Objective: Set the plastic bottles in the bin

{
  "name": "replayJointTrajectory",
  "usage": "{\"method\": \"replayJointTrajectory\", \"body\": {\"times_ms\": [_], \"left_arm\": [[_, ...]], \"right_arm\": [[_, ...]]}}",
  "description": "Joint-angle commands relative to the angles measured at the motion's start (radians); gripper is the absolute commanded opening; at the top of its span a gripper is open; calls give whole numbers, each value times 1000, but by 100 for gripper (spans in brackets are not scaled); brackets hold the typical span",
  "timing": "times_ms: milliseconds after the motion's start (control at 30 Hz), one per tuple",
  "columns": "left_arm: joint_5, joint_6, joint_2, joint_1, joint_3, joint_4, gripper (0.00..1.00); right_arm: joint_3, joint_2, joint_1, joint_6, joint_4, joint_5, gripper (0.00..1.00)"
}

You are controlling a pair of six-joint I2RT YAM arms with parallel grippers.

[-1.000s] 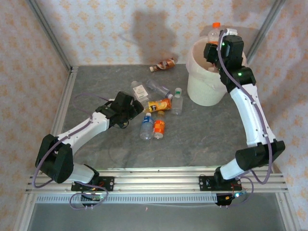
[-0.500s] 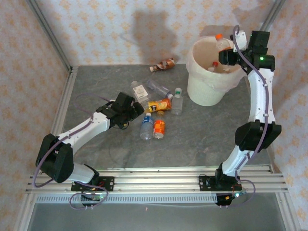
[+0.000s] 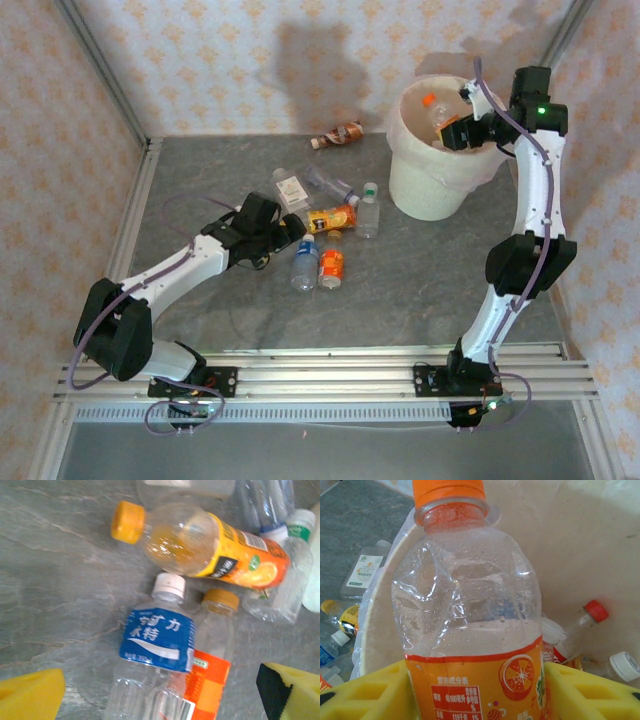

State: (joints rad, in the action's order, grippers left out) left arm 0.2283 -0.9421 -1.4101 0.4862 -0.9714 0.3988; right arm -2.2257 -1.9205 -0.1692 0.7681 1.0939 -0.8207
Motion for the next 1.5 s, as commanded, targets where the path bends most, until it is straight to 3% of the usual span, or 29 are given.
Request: {"method": "replayJointTrajectory", "body": {"times_ms": [0,133,367,433,500,567,833,933,1067,1133,1333,1467], "left_arm": [[30,89,42,16,-6,-7,100],[16,89,59,16,8,3,100],[19,61,57,18,46,-20,100],[21,65,54,21,47,-11,100],[19,80,51,26,45,3,100],[18,93,47,32,44,23,100],[48,145,-11,78,55,30,100],[72,187,-53,107,43,32,100],[65,189,-103,140,26,45,99],[61,184,-127,149,25,42,99],[78,174,-182,161,53,-47,97],[136,157,-217,161,54,-115,88]], "right_arm": [[-32,4,-4,51,67,-75,67],[-55,6,-3,24,68,-130,76],[-40,45,-4,-25,13,-140,83],[-30,66,-4,-67,-19,-148,87],[-17,92,-2,-124,-61,-142,99],[10,122,-3,-191,-111,-120,99],[287,343,-2,-677,-504,147,99],[371,433,-1,-870,-583,149,99],[585,564,11,-1202,-823,78,99],[643,612,35,-1219,-855,62,99],[695,696,118,-1103,-700,121,99],[762,731,126,-1100,-678,148,99]]}}
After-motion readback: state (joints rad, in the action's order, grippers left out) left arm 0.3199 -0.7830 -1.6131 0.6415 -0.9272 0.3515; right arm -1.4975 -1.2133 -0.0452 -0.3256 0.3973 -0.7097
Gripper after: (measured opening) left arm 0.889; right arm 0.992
